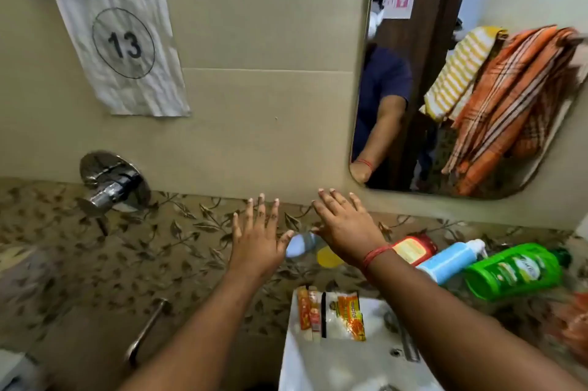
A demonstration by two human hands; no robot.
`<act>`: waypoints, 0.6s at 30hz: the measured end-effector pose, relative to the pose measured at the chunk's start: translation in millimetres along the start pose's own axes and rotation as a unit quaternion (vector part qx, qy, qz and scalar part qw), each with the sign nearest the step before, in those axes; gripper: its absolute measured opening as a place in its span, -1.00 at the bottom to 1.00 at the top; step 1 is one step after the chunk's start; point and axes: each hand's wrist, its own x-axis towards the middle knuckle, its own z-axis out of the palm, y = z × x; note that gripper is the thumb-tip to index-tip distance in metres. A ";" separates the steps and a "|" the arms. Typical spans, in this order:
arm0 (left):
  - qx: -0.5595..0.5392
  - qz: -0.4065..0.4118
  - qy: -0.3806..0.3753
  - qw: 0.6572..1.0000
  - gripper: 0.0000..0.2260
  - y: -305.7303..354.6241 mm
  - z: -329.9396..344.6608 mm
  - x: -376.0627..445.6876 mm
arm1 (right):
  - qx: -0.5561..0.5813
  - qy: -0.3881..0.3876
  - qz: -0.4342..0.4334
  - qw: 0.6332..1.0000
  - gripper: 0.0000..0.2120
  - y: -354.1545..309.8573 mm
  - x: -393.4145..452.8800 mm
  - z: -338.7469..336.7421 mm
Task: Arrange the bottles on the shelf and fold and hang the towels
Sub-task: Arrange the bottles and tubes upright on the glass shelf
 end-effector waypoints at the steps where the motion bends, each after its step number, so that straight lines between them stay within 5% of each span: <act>1: 0.007 0.008 -0.019 1.000 -0.33 -3.8 3.7 0.3 | 0.002 -0.035 -0.008 0.999 -0.46 -4.9 3.6 4.7; 10: -0.030 0.083 -0.093 0.992 -0.37 -20.1 29.0 2.5 | -0.038 -0.147 -0.090 0.984 -0.60 -41.5 24.6 17.8; 18: -0.104 0.020 -0.054 0.993 -0.62 -13.4 32.9 -6.2 | 0.005 -0.172 -0.087 0.981 -0.61 -47.9 28.0 19.4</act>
